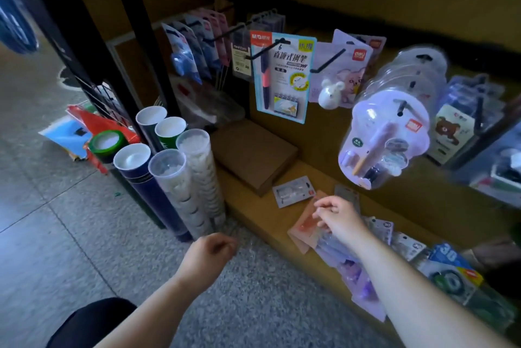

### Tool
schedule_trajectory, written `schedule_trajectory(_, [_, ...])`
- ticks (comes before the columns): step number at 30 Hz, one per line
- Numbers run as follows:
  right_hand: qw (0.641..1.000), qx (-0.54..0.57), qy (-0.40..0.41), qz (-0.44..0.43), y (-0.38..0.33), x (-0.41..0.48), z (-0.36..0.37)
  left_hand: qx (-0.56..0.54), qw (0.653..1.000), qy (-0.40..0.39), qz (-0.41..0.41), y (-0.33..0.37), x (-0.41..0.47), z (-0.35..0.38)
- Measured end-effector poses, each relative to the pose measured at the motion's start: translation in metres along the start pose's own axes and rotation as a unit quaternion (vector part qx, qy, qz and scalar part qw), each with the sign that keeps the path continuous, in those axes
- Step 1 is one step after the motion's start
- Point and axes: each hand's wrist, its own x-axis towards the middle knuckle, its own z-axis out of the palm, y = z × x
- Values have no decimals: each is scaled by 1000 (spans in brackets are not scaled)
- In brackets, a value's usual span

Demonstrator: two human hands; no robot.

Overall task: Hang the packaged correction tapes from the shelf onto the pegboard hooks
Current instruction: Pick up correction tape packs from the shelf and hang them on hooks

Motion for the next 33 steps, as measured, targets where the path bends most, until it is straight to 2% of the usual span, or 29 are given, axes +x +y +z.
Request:
schedule_trajectory(4, [998, 14, 47, 28, 34, -14, -11, 15, 1000, 14, 2, -2, -9, 7])
schedule_trajectory(9, [991, 59, 106, 56, 79, -50, -31, 39, 998, -28, 27, 9, -29, 29])
schedule_trajectory(18, [953, 221, 184, 94, 121, -91, -63, 95, 986, -87, 109, 53, -61, 88])
schedule_trajectory(24, [963, 172, 185, 91, 128, -77, -62, 83, 982, -122, 117, 56, -45, 117])
schedule_trajectory(30, [944, 139, 262, 144, 158, -54, -84, 60, 972, -198, 113, 78, -8, 167])
schedule_trajectory(33, [931, 121, 292, 183, 181, -53, -96, 74, 953, -264, 128, 97, -3, 206])
